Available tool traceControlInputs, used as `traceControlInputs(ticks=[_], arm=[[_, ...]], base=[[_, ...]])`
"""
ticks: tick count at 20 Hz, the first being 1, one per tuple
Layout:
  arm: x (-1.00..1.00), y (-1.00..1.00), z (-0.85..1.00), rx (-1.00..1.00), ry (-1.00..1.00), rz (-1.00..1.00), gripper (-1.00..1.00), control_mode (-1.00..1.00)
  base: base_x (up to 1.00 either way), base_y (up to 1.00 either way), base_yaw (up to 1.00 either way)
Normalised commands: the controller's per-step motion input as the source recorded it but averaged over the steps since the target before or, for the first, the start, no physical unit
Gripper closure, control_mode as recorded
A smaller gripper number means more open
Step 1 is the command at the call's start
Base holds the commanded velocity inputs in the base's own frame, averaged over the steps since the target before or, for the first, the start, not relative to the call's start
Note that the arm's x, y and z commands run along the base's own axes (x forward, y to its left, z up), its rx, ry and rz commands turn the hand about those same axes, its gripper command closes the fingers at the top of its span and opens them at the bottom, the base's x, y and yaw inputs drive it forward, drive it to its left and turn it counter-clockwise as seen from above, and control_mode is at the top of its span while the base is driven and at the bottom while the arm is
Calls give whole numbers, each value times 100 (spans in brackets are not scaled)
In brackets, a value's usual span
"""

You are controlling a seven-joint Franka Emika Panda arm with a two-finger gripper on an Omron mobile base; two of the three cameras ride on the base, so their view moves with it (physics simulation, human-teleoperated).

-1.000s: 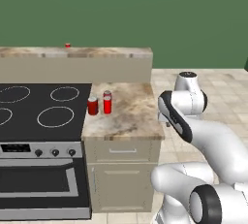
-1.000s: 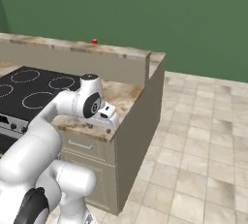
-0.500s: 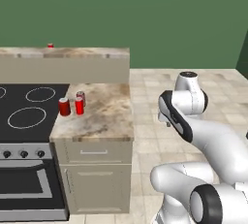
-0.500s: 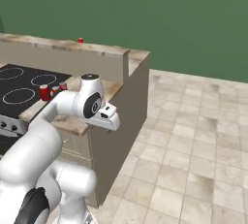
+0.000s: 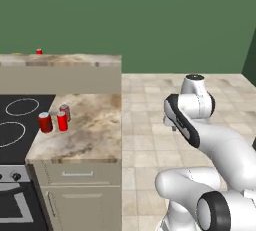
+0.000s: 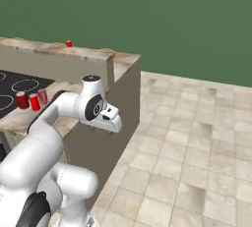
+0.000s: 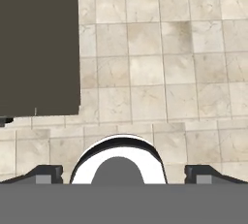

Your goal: Four empty soda cans are scattered around the kitchen. Gather all the cans and cluster them next to the stove for recycling.

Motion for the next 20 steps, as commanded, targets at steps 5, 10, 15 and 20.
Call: traceControlInputs(ticks=[5,10,15,20], arm=[[0,0,0,0,0,0,-100,100],[0,0,0,0,0,0,-100,100],[0,0,0,0,0,0,-100,100],[0,0,0,0,0,0,-100,100]], base=[[59,-41,1],[61,-41,0],[63,-41,0],[63,-41,0]])
